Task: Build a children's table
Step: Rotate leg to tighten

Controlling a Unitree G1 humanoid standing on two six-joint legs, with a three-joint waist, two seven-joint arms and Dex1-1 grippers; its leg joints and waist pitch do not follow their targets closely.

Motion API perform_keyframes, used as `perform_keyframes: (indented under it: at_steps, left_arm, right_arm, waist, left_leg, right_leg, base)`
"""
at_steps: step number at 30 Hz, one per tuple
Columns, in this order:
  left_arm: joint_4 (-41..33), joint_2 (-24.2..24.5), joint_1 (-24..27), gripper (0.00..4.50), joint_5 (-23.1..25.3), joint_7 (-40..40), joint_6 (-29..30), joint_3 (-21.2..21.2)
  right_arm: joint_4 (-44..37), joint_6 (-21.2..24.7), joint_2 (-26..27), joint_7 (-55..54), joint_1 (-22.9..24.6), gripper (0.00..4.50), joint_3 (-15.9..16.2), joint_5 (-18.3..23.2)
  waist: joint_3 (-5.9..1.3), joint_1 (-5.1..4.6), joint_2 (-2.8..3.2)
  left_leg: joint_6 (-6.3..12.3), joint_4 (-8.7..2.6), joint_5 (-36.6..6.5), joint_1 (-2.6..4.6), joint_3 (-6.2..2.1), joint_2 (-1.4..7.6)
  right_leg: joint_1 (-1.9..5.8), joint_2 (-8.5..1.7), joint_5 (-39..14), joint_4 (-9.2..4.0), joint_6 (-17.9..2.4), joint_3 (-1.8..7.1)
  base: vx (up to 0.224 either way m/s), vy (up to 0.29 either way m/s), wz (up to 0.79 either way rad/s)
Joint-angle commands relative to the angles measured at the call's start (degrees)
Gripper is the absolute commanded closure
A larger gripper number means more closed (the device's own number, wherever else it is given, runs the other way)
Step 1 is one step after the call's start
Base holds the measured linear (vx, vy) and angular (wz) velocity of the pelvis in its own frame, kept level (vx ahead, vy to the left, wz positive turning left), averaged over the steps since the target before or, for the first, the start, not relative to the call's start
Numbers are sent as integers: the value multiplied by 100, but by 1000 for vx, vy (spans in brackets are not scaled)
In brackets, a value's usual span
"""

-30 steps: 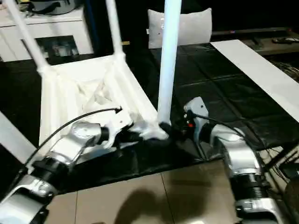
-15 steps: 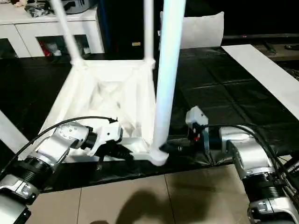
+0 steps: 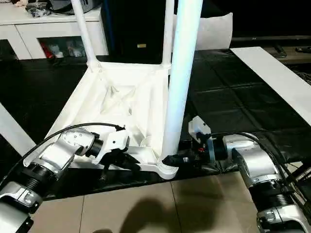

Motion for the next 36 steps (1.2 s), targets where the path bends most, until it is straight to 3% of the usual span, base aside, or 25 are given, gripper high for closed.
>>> perform_keyframes:
  at_steps: [1,6,9,10,11,12,13,15,16,17,18,20,23,24,25,28,32,36]
  left_arm:
    - [-125,-177,-205,450,-137,320,208,191]
    - [-184,-350,-215,450,-131,737,544,331]
    - [-198,-734,-302,450,-55,1579,1207,532]
    - [-198,-734,-302,450,-55,1579,1207,532]
    - [-197,-982,-345,450,-43,2051,1601,646]
    - [-197,-982,-345,450,-43,2051,1601,646]
    - [-162,-1161,-380,450,-46,2364,1756,734]
    - [-87,-1418,-427,450,-36,2831,1891,852]
    - [-21,-1617,-463,450,-32,3194,1953,944]
    - [16,-1776,-481,450,-12,3492,1964,1005]
    - [16,-1776,-481,450,-12,3492,1964,1005]
    - [-4,-1868,-482,450,34,3619,1966,1005]
    - [-93,-1850,-439,450,79,3508,1926,933]
    - [-93,-1850,-439,450,79,3508,1926,933]
    - [-155,-1750,-411,450,137,3439,1904,862]
    - [-147,-1654,-418,450,178,3439,1864,846]
    - [-115,-1419,-388,450,177,3162,1611,741]
    - [-85,-1205,-349,450,118,2715,1365,691]
  right_arm:
    - [-404,247,137,-50,146,249,15,351]
    - [-589,471,342,-730,228,249,-147,288]
    - [-346,957,816,-2188,-28,249,-331,-182]
    - [-346,957,816,-2188,-28,250,-331,-182]
    - [-67,1247,1219,-3231,-253,250,-507,-476]
    - [-67,1247,1219,-3231,-253,250,-507,-476]
    - [109,1289,1508,-3841,-367,250,-590,-622]
    - [491,1270,1910,-4596,-572,250,-738,-704]
    - [800,1137,2169,-5104,-717,250,-825,-757]
    - [973,895,2320,-5363,-787,250,-804,-828]
    - [973,895,2320,-5363,-787,216,-804,-828]
    - [973,625,2405,-5482,-765,196,-751,-942]
    - [870,491,2433,-5403,-673,168,-735,-986]
    - [870,491,2433,-5403,-673,168,-735,-986]
    - [773,438,2379,-5267,-595,155,-792,-1003]
    - [745,257,2209,-5029,-517,130,-780,-1030]
    - [638,-155,1718,-4276,-304,97,-648,-910]
    - [313,-216,1172,-3242,-88,60,-627,-661]
  waist:
    - [-409,-30,-128]
    - [-373,-80,-125]
    - [-365,-176,-112]
    - [-364,-229,-123]
    - [-370,-349,-103]
    - [-356,-406,-100]
    - [-377,-499,-91]
    - [-383,-638,-30]
    - [-388,-740,-21]
    - [-415,-757,-36]
    - [-405,-772,-47]
    - [-412,-748,-69]
    - [-440,-664,-66]
    - [-440,-664,-66]
    - [-455,-595,-55]
    - [-477,-515,-49]
    - [-443,-438,-56]
    - [-416,-338,-70]
  left_leg:
    - [433,-377,-757,-3,2,160]
    - [307,-363,-958,4,3,94]
    - [209,-350,-1026,-5,-19,68]
    - [181,-345,-1059,-32,-23,63]
    - [149,-313,-1179,-16,-25,36]
    - [156,-312,-1233,-12,-31,30]
    - [149,-288,-1312,-35,-55,35]
    - [211,-309,-1407,-27,-82,83]
    - [211,-334,-1482,-74,-117,133]
    - [208,-316,-1522,-29,-96,131]
    - [224,-313,-1485,-11,-76,107]
    - [294,-327,-1269,-30,-54,61]
    - [444,-358,-788,-72,-53,112]
    - [444,-358,-788,-72,-53,112]
    - [481,-352,-580,-47,-47,134]
    - [603,-337,-239,-86,-49,150]
    - [629,-345,-485,-61,-12,136]
    - [557,-360,-789,-26,-4,136]
  right_leg:
    - [345,-323,-2686,-440,-188,328]
    - [329,-317,-3182,-554,80,253]
    - [328,-293,-3329,-597,221,178]
    - [348,-281,-3351,-604,264,154]
    - [342,-271,-3448,-655,397,98]
    - [324,-264,-3467,-683,376,66]
    - [371,-276,-3487,-702,455,12]
    - [392,-296,-3312,-739,402,-24]
    - [423,-306,-3114,-707,323,-50]
    - [412,-309,-3053,-709,332,-39]
    - [389,-321,-3020,-717,286,-27]
    - [398,-319,-2835,-670,155,22]
    - [420,-331,-2242,-524,-164,140]
    - [420,-331,-2242,-524,-164,140]
    - [397,-337,-1938,-448,-352,196]
    - [430,-336,-1362,-319,-581,240]
    - [425,-335,-1668,-359,-556,243]
    - [414,-318,-2208,-438,-290,232]
  base:
    - [0,0,0]
    - [0,0,0]
    - [0,0,0]
    - [0,0,0]
    - [0,0,0]
    - [0,0,0]
    - [0,0,0]
    - [0,0,0]
    - [0,0,0]
    - [0,0,0]
    - [0,0,0]
    - [0,0,0]
    - [0,0,0]
    - [0,0,0]
    - [0,0,0]
    - [0,0,0]
    - [0,0,0]
    - [0,0,0]
